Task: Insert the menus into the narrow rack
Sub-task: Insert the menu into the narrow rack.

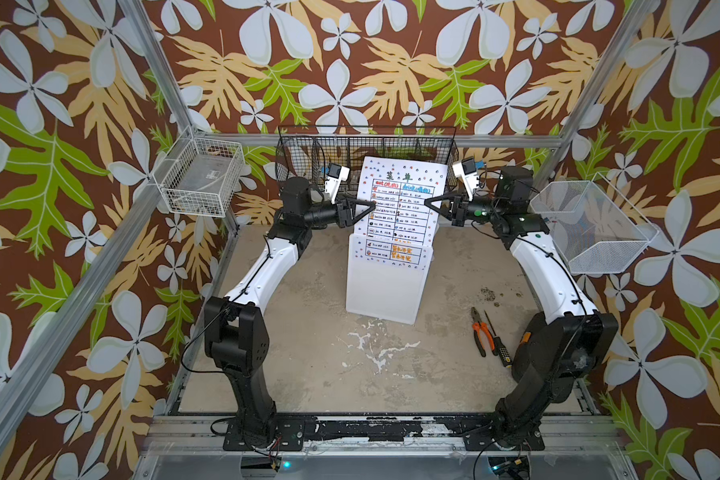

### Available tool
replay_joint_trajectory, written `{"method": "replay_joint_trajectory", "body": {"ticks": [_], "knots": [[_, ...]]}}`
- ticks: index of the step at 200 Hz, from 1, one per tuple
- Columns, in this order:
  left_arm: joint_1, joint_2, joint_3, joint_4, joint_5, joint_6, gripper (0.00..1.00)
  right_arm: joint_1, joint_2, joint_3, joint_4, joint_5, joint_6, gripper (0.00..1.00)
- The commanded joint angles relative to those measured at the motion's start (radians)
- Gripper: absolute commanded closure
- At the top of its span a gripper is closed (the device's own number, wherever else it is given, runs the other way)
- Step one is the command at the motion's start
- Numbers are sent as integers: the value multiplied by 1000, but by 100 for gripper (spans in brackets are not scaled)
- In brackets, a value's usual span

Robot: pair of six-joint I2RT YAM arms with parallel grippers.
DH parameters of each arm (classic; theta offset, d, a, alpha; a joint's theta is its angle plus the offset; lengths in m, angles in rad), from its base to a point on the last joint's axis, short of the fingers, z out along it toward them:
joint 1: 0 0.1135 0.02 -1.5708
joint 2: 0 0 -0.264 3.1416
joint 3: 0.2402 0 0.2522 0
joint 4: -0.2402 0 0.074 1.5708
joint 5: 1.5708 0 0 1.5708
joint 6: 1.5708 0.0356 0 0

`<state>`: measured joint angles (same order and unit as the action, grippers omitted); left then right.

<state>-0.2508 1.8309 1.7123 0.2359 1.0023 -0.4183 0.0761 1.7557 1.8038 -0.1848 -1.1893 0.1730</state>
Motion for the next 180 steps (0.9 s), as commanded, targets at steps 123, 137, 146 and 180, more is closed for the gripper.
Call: {"method": "replay_joint_trajectory", "body": {"ticks": [123,137,146,180], "knots": [[2,10,3,26,-5,-8,72,1,25,81,88,-26,69,85],[1,9,4,25,-7,-9,70,1,28,72,88,-27,69,89],[1,8,6,26,-7,-8,68,1,25,61,88,-29,66,92],[1,5,-3,47,-7,-19,61,1,0,-4,111,-28,63,97]]}}
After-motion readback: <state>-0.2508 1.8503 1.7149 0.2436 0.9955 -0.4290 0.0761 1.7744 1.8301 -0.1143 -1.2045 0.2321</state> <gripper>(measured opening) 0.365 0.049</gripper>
